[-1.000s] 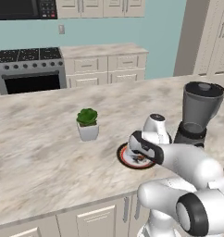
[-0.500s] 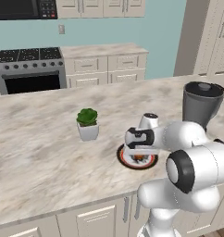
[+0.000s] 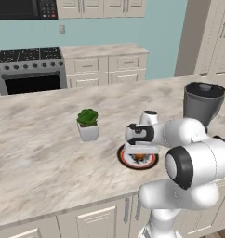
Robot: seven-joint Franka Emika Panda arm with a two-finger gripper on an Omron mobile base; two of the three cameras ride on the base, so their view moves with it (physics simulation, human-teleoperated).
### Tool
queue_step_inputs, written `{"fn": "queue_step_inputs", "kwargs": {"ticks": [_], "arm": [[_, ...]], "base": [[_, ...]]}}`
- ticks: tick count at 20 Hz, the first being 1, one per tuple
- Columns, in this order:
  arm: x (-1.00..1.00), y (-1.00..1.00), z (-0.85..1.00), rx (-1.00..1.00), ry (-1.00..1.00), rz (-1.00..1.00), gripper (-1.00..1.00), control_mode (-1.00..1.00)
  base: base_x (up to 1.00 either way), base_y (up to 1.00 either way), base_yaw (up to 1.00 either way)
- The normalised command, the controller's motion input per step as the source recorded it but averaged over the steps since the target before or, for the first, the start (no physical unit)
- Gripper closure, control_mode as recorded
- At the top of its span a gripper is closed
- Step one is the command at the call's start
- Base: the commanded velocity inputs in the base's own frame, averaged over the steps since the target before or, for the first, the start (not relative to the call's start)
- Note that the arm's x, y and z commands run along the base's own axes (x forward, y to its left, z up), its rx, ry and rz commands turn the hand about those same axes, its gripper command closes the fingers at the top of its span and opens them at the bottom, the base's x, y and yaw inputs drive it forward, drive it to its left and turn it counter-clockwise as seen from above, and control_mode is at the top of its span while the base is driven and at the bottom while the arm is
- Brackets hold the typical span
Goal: Pick the two tangerines from the fridge and place them on the plate next to the blender to make a fruit smoothie.
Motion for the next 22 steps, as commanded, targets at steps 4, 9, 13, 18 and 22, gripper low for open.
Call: {"fn": "queue_step_inputs", "kwargs": {"ticks": [4,9,13,18,22], "arm": [[-0.60,-0.05,0.52,0.00,-0.15,0.00,-1.00,-1.00],[-0.53,0.00,0.74,0.00,-0.19,0.00,-1.00,-1.00],[-0.89,0.00,0.50,0.00,-0.18,0.00,-1.00,-1.00],[-1.00,0.00,0.16,0.00,-0.20,0.00,-1.00,-1.00],[-0.99,0.00,0.02,0.00,-0.13,0.00,-1.00,-1.00]], "base": [[0.00,0.00,0.00],[0.00,0.00,0.00],[0.00,0.00,0.00],[0.00,0.00,0.00],[0.00,0.00,0.00]]}}
